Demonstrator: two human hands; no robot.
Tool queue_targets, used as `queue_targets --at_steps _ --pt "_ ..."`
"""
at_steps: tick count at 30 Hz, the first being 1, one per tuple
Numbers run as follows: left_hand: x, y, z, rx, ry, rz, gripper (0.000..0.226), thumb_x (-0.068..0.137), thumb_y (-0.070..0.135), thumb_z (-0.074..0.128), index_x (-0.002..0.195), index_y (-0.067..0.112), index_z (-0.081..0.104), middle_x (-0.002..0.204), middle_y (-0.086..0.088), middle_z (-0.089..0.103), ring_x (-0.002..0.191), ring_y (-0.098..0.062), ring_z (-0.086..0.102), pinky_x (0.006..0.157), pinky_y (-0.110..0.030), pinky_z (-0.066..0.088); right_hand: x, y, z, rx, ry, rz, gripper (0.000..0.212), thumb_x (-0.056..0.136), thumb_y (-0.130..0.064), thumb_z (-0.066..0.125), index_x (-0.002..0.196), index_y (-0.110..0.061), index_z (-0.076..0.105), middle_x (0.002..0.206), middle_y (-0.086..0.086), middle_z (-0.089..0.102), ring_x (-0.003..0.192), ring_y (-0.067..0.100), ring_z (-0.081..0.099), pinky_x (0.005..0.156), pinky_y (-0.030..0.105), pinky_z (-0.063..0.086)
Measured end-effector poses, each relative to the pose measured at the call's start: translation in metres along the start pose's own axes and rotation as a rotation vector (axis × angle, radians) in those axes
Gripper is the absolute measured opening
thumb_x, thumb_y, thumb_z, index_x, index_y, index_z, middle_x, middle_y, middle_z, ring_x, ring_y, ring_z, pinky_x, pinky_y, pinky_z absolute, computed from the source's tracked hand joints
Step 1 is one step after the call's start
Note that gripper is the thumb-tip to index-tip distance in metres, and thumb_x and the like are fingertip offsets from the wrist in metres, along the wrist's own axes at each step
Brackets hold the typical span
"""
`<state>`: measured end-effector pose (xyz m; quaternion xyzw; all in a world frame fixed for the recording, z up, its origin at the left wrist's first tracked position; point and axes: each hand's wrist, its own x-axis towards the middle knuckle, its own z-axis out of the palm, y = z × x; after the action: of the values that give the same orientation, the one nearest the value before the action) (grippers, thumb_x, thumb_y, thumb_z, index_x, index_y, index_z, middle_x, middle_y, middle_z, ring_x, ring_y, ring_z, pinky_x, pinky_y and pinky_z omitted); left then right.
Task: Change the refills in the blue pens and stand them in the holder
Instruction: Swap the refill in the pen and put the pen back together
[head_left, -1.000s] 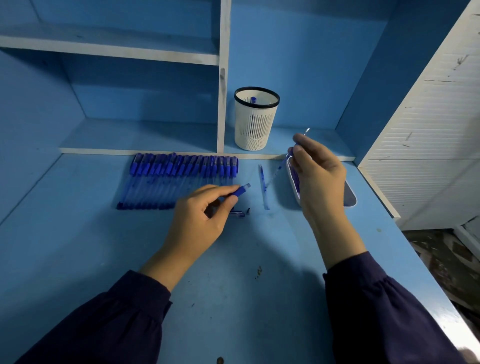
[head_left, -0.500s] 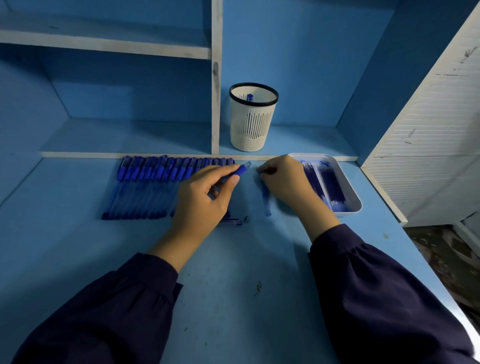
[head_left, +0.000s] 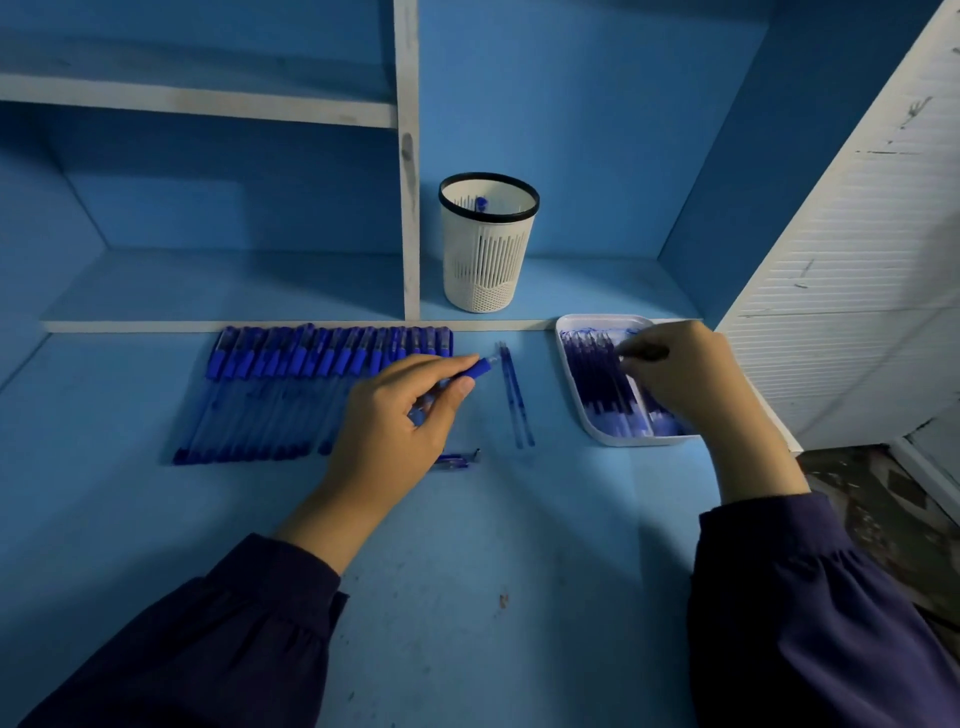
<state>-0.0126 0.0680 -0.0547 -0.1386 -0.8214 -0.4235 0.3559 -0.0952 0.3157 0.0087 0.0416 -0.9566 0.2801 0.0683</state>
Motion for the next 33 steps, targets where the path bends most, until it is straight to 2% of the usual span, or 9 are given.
queue_targets --at_steps 3,7,12,15,19,25,29,31,33 --pt "0.0 0.001 -0.001 0.013 -0.022 0.004 0.023 0.092 0.014 0.067 0.114 0.009 0.072 0.093 0.003 0.069 0.076 -0.015 0.064 0.07 -0.026 0.054 0.0 0.01 -0.001 -0.021 -0.072 0.038 0.022 0.082 -0.001 0.066 0.096 -0.014 0.077 0.095 0.005 0.073 0.077 0.012 0.055 0.06 0.007 0.033" --pt "-0.001 0.003 -0.003 0.024 -0.032 0.019 0.023 0.091 0.013 0.067 0.114 0.008 0.072 0.093 0.007 0.067 0.079 -0.011 0.063 0.072 -0.019 0.053 0.001 0.012 0.003 -0.029 -0.092 0.049 0.023 0.081 0.0 0.067 0.096 -0.014 0.077 0.093 0.005 0.073 0.078 0.011 0.056 0.056 0.001 0.035" --pt "-0.001 0.003 -0.004 0.04 -0.048 0.011 0.024 0.091 0.011 0.069 0.114 0.009 0.071 0.093 0.005 0.068 0.081 -0.01 0.063 0.074 -0.017 0.052 0.004 0.016 0.009 -0.087 -0.057 0.063 0.031 0.08 0.005 0.059 0.095 -0.015 0.077 0.094 0.006 0.073 0.08 0.017 0.061 0.054 0.009 0.036" --pt "-0.001 0.004 -0.005 0.038 -0.054 0.008 0.024 0.091 0.013 0.068 0.115 0.01 0.071 0.095 0.008 0.067 0.083 -0.007 0.063 0.075 -0.015 0.052 0.007 0.018 0.017 -0.154 -0.031 0.064 0.032 0.079 0.004 0.057 0.093 -0.018 0.077 0.096 0.01 0.072 0.086 0.028 0.065 0.066 0.022 0.042" --pt "-0.002 0.005 -0.005 0.042 -0.059 -0.002 0.024 0.092 0.016 0.067 0.114 0.01 0.072 0.094 0.006 0.068 0.082 -0.009 0.063 0.075 -0.016 0.052 0.008 0.019 0.022 -0.168 -0.016 0.052 0.032 0.076 0.006 0.054 0.088 -0.016 0.075 0.092 0.013 0.071 0.082 0.033 0.064 0.069 0.028 0.049" --pt "-0.002 0.005 -0.006 0.059 -0.07 0.002 0.024 0.091 0.011 0.069 0.114 0.009 0.071 0.095 0.005 0.068 0.083 -0.007 0.063 0.077 -0.014 0.052 0.008 0.017 0.021 -0.113 -0.005 0.074 0.03 0.075 0.007 0.055 0.088 -0.013 0.075 0.092 0.013 0.07 0.073 0.026 0.057 0.062 0.023 0.04" --pt "-0.002 0.006 -0.006 0.054 -0.064 -0.002 0.024 0.091 0.013 0.068 0.114 0.009 0.071 0.095 0.006 0.068 0.084 -0.003 0.063 0.077 -0.013 0.052 0.004 0.013 0.013 -0.034 -0.017 0.083 0.03 0.076 0.006 0.056 0.093 -0.01 0.075 0.091 0.008 0.072 0.085 0.024 0.063 0.064 0.018 0.043" --pt "-0.002 0.005 -0.006 0.05 -0.063 0.002 0.024 0.092 0.014 0.068 0.114 0.009 0.072 0.095 0.005 0.069 0.083 -0.004 0.064 0.076 -0.015 0.052 0.002 0.012 0.006 0.078 -0.028 0.1 0.032 0.079 0.004 0.056 0.097 -0.014 0.075 0.086 0.004 0.069 0.077 0.018 0.06 0.054 0.005 0.038" --pt "-0.002 0.005 -0.006 0.05 -0.06 0.004 0.024 0.091 0.014 0.067 0.114 0.009 0.072 0.096 0.004 0.069 0.082 -0.007 0.064 0.076 -0.016 0.053 0.0 0.012 0.001 0.229 -0.043 0.094 0.03 0.083 0.001 0.059 0.099 -0.018 0.076 0.084 0.002 0.068 0.066 0.013 0.055 0.05 0.002 0.036"
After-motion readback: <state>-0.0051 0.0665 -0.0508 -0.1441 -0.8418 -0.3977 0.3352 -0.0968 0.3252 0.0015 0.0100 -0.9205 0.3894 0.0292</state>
